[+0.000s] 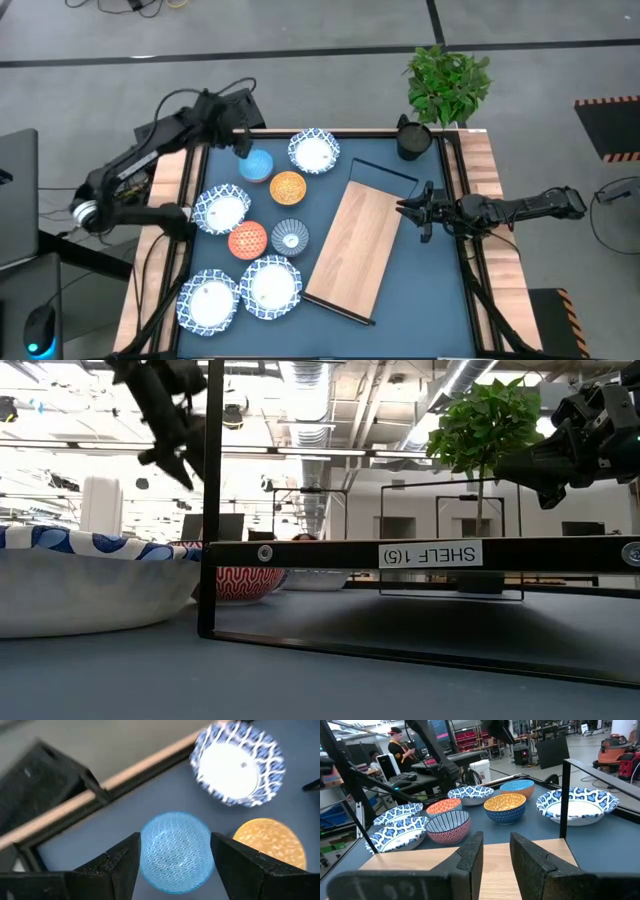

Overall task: Place and stack bowls onto a shelf
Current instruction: Put the light blue patterned bowl on the shelf, then stack the dark blue striped bowl into the light blue patterned bowl

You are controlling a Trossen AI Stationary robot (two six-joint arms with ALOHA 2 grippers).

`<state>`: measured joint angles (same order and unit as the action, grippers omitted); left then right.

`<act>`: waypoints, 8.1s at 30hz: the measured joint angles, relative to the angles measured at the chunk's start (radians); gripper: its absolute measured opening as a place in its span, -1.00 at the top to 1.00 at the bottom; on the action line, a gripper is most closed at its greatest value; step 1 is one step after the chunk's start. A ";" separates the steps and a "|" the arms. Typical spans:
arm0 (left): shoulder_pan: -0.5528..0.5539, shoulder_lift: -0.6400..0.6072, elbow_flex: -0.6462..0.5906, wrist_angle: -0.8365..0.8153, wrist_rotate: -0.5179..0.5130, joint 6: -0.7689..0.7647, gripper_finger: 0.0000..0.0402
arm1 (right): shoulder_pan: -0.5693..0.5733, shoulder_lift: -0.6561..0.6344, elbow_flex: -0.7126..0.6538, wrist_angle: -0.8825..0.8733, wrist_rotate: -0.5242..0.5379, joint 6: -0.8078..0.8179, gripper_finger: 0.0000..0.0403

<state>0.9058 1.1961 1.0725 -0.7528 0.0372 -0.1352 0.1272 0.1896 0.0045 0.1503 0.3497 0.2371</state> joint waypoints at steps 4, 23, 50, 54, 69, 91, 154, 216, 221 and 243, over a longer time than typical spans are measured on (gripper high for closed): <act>0.059 0.116 0.000 -0.008 0.028 0.055 -0.12 | 0.000 0.000 0.000 -0.001 0.000 0.000 0.39; 0.071 0.442 0.000 -0.041 0.035 0.230 -0.10 | 0.001 0.000 0.000 -0.046 0.000 0.027 0.39; 0.076 0.440 0.023 -0.033 0.007 0.131 1.00 | 0.001 0.000 0.000 -0.046 0.000 0.026 0.39; 0.076 0.440 0.065 -0.069 0.001 0.115 1.00 | 0.001 0.000 0.000 -0.047 0.000 0.025 0.39; 0.064 0.426 0.322 -0.311 0.090 0.099 1.00 | 0.001 0.000 0.000 -0.067 0.000 0.025 0.39; -0.382 0.358 0.454 -0.157 0.235 -0.045 1.00 | -0.005 -0.010 0.160 0.014 0.058 0.076 0.39; -0.642 1.078 1.027 -0.139 0.134 -0.084 0.95 | -0.006 -0.008 0.650 -0.619 0.411 -0.024 0.39; -0.753 0.840 0.629 -0.035 0.037 0.146 1.00 | -0.005 -0.008 0.645 -0.696 0.380 0.027 0.39; -0.750 0.854 0.629 0.019 0.056 0.134 1.00 | -0.005 -0.009 0.645 -0.696 0.381 0.027 0.39; -0.688 0.838 0.631 0.215 0.071 0.111 1.00 | -0.005 -0.009 0.645 -0.697 0.383 0.025 0.39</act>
<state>0.2183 2.0342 1.7037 -0.5379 0.1078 -0.0238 0.1219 0.1810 0.6495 -0.5465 0.7325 0.2623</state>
